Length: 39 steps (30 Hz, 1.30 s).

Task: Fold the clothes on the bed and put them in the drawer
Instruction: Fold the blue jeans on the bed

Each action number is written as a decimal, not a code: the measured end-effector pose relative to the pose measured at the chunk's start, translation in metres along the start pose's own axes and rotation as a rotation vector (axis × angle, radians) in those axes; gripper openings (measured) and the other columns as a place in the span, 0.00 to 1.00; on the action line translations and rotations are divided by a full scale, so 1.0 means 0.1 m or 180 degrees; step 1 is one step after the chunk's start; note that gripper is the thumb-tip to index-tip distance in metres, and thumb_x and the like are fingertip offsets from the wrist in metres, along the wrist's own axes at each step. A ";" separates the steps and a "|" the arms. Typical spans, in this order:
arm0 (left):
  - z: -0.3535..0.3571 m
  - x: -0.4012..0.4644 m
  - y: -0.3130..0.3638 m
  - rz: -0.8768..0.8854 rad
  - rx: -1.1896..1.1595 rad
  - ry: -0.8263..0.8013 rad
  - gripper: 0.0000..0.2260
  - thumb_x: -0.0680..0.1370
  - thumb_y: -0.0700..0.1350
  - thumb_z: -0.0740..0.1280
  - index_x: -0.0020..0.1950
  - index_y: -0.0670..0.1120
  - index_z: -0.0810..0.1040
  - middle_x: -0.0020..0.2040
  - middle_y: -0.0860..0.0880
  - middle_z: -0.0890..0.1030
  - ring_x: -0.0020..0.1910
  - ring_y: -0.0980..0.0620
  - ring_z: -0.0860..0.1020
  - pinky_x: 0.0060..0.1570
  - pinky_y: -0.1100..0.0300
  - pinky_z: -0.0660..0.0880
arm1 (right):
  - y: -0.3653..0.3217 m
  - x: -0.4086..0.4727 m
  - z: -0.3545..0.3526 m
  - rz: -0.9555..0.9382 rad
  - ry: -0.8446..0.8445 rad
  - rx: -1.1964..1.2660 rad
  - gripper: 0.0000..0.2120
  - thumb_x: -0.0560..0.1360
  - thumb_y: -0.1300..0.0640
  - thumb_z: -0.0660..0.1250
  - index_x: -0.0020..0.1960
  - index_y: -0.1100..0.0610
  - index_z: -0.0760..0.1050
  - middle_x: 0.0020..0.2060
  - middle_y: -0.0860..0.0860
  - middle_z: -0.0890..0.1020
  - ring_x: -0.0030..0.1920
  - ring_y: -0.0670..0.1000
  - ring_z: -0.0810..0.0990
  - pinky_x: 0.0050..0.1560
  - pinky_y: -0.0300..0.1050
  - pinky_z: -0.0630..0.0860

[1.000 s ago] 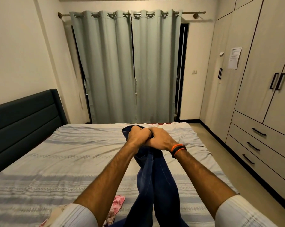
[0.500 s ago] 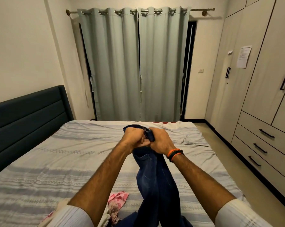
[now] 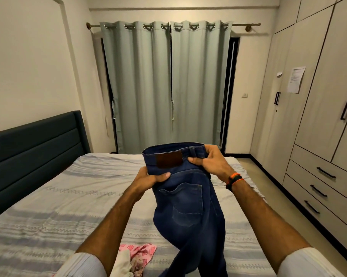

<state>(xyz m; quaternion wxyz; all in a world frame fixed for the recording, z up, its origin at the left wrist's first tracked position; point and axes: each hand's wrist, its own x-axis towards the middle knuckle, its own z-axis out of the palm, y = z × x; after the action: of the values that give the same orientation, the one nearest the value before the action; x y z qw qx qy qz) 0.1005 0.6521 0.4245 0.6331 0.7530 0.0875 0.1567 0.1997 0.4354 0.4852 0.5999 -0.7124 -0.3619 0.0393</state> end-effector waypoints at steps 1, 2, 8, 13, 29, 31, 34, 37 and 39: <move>0.00 0.00 0.07 0.0056 -0.0013 0.0049 0.21 0.70 0.47 0.78 0.62 0.50 0.80 0.54 0.52 0.85 0.55 0.51 0.82 0.55 0.53 0.80 | -0.03 0.01 -0.05 -0.0016 0.0005 0.0023 0.12 0.73 0.69 0.72 0.54 0.59 0.80 0.45 0.49 0.85 0.43 0.42 0.84 0.47 0.37 0.80; 0.01 0.01 0.13 0.0088 -0.0009 0.0158 0.19 0.71 0.48 0.77 0.60 0.50 0.81 0.53 0.51 0.85 0.54 0.51 0.83 0.52 0.56 0.80 | -0.05 0.01 -0.10 -0.0014 0.0043 0.0049 0.12 0.73 0.69 0.72 0.54 0.59 0.80 0.45 0.49 0.85 0.43 0.41 0.84 0.46 0.36 0.79; 0.16 0.09 0.51 0.0169 0.0255 0.0708 0.12 0.68 0.56 0.78 0.43 0.51 0.82 0.44 0.51 0.85 0.45 0.52 0.83 0.44 0.57 0.80 | 0.04 0.11 -0.32 0.0333 0.0636 0.0099 0.10 0.72 0.59 0.76 0.52 0.58 0.83 0.46 0.52 0.86 0.48 0.52 0.84 0.51 0.45 0.81; 0.12 0.11 0.83 0.0289 0.0413 0.0531 0.18 0.67 0.60 0.77 0.45 0.46 0.84 0.43 0.49 0.86 0.45 0.50 0.84 0.46 0.54 0.81 | -0.13 0.18 -0.44 0.0271 0.0832 0.0200 0.09 0.72 0.60 0.75 0.52 0.61 0.82 0.46 0.54 0.85 0.44 0.50 0.83 0.46 0.40 0.81; 0.00 0.14 1.99 0.1462 0.1618 0.1395 0.16 0.75 0.56 0.71 0.56 0.45 0.84 0.48 0.47 0.85 0.43 0.53 0.80 0.43 0.61 0.73 | -1.20 0.55 -0.78 0.0276 0.1057 -0.1004 0.12 0.74 0.45 0.72 0.47 0.54 0.78 0.43 0.56 0.86 0.39 0.59 0.86 0.44 0.55 0.83; -0.04 0.15 2.17 0.1591 0.1686 0.1416 0.18 0.76 0.57 0.71 0.56 0.45 0.83 0.49 0.47 0.85 0.45 0.51 0.81 0.45 0.60 0.75 | -1.38 0.56 -0.80 0.0280 0.1075 -0.0416 0.11 0.75 0.48 0.73 0.47 0.56 0.78 0.43 0.59 0.86 0.38 0.62 0.86 0.37 0.52 0.84; -0.12 0.14 2.32 0.1527 0.1857 0.1358 0.18 0.76 0.58 0.70 0.58 0.47 0.82 0.51 0.47 0.84 0.47 0.51 0.79 0.46 0.60 0.74 | -1.51 0.53 -0.83 0.0260 0.1041 -0.0216 0.13 0.74 0.49 0.74 0.47 0.58 0.78 0.43 0.59 0.86 0.37 0.62 0.86 0.34 0.49 0.84; -0.16 0.12 2.34 0.1369 0.1939 0.1262 0.19 0.76 0.60 0.69 0.58 0.48 0.82 0.51 0.47 0.84 0.47 0.50 0.79 0.47 0.58 0.74 | -1.56 0.47 -0.85 0.0244 0.0913 -0.0345 0.13 0.73 0.49 0.74 0.46 0.59 0.78 0.42 0.61 0.86 0.39 0.63 0.86 0.41 0.55 0.84; -0.16 0.08 2.42 0.1454 0.1793 0.1287 0.18 0.76 0.60 0.69 0.57 0.48 0.82 0.48 0.49 0.83 0.45 0.51 0.79 0.44 0.59 0.73 | -1.65 0.46 -0.89 0.0112 0.0911 -0.0297 0.12 0.74 0.49 0.73 0.45 0.58 0.78 0.43 0.59 0.85 0.38 0.62 0.85 0.37 0.51 0.84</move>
<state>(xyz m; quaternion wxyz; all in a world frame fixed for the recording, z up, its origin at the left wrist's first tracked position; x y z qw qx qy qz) 0.0867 0.6253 0.6656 0.3213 0.8508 0.0802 0.4079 0.1998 0.3913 0.6734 0.6109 -0.7441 -0.2616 -0.0690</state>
